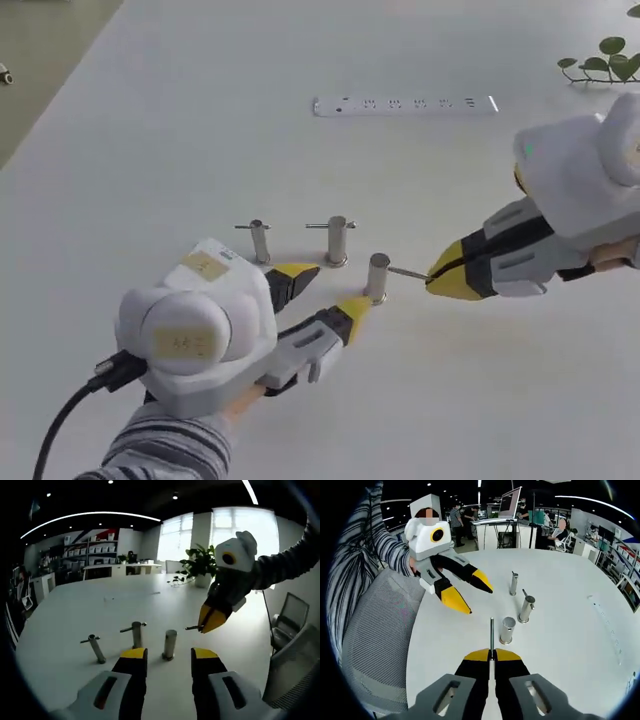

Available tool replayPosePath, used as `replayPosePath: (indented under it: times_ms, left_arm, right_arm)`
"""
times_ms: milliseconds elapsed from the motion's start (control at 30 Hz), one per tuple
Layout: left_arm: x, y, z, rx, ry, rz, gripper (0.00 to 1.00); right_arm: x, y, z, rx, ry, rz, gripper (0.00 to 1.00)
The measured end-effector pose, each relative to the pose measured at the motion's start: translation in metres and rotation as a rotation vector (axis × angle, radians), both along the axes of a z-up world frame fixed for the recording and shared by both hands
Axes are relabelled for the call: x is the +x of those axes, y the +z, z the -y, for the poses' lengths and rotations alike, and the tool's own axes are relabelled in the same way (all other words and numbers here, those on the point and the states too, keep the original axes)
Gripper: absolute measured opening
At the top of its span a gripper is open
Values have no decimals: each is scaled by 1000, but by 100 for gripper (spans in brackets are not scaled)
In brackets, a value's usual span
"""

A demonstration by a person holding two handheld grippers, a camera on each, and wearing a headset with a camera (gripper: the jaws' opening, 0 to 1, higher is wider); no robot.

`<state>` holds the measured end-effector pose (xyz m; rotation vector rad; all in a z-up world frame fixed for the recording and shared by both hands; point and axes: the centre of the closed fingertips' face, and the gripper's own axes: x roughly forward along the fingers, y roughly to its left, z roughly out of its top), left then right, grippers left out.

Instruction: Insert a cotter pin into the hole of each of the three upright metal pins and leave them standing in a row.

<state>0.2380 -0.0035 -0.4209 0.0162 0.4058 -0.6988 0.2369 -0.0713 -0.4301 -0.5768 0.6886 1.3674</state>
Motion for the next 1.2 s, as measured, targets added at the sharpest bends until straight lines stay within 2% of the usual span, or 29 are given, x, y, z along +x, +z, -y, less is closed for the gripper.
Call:
replayPosePath:
  times_ms: [133,267,333,533,933,1067,1200]
  left_arm:
    - [4,-8,5,29,3,0,32]
    - [11,-16,9,32,22,-13,31]
    - [14,-18,12,46,25,-9,31]
    - [24,-29,23,72,17,-24,29]
    - [32,-43,39,90,15,-48,21]
    - [35,-45,41,49,36,-79,19]
    - [37,-49,43,46,40,-91,16]
  right_arm:
    - [7,-5,4,-20,4,1,0]
    - [11,-10,6,-42,20,8,0]
    - [13,-12,8,-51,28,14,0]
    - [17,-17,11,-74,45,32,0]
    - [21,-20,11,-74,63,34,0]
    - [23,-19,10,-77,66,39,0]
    - [23,-19,8,-85,82,47,0]
